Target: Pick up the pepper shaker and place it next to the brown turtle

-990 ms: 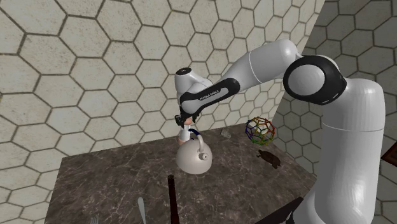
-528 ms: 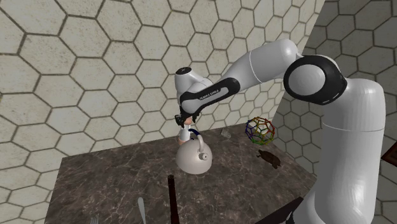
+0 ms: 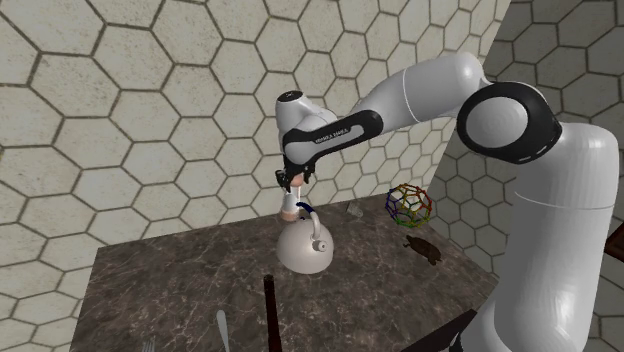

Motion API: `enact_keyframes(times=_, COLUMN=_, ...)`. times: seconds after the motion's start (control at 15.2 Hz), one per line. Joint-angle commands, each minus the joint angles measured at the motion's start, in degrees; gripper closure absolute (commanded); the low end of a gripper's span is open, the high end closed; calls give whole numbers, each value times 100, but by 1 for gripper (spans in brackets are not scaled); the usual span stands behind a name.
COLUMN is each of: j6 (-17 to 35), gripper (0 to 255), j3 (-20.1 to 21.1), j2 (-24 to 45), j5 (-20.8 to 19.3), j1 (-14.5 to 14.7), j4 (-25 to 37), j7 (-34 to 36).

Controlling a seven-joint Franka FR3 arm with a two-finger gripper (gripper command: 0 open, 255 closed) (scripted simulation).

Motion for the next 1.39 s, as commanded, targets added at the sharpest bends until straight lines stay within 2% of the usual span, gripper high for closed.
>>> enact_keyframes(times=0.0, j6=-115, gripper=255, j3=11, j2=-74, j5=37, j1=-6, j4=49, j7=-54)
enact_keyframes(times=1.32, j6=-1397, gripper=255, j3=90, j2=-524, j5=320, j1=2, j4=951, j7=-530)
